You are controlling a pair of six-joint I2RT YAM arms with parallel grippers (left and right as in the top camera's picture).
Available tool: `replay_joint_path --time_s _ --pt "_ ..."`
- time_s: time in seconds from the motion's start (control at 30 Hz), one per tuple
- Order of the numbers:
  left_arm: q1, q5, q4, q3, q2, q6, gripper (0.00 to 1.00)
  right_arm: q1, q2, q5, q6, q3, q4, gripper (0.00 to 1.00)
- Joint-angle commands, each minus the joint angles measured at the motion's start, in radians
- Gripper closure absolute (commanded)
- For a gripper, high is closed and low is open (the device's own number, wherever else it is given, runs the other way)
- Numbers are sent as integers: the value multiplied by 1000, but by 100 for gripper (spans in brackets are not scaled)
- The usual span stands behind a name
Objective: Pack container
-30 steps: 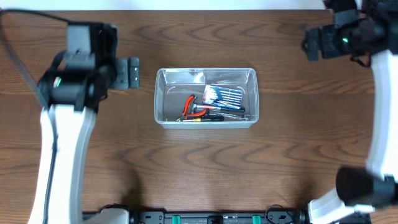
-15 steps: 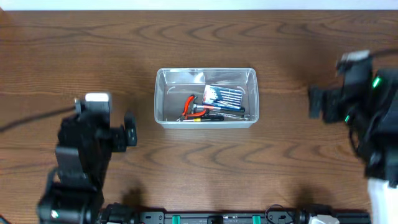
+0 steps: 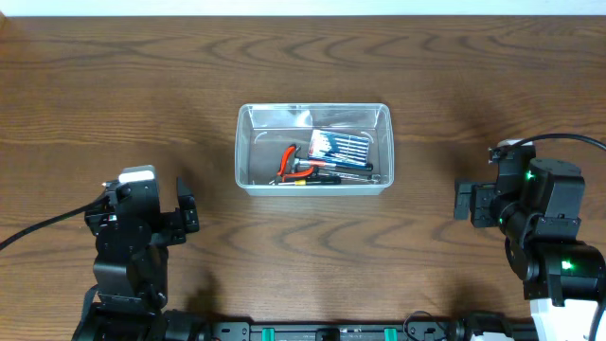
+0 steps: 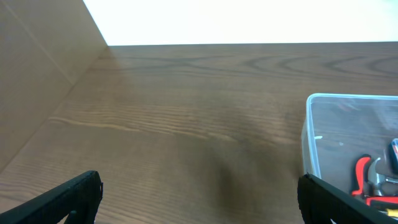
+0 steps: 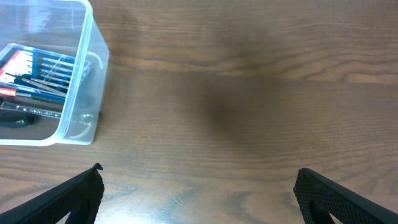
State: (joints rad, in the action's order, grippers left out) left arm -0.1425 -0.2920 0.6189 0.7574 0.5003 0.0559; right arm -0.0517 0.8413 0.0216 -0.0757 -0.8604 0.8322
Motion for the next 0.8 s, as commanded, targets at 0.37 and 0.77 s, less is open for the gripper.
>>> replay_joint_path --time_s 0.37,0.77 --pt "-6 -20 35 -4 -5 -4 1 7 -10 -14 19 0 2 1" --pt "-6 -20 35 -4 -5 -5 1 12 -55 -80 -3 2 23 1"
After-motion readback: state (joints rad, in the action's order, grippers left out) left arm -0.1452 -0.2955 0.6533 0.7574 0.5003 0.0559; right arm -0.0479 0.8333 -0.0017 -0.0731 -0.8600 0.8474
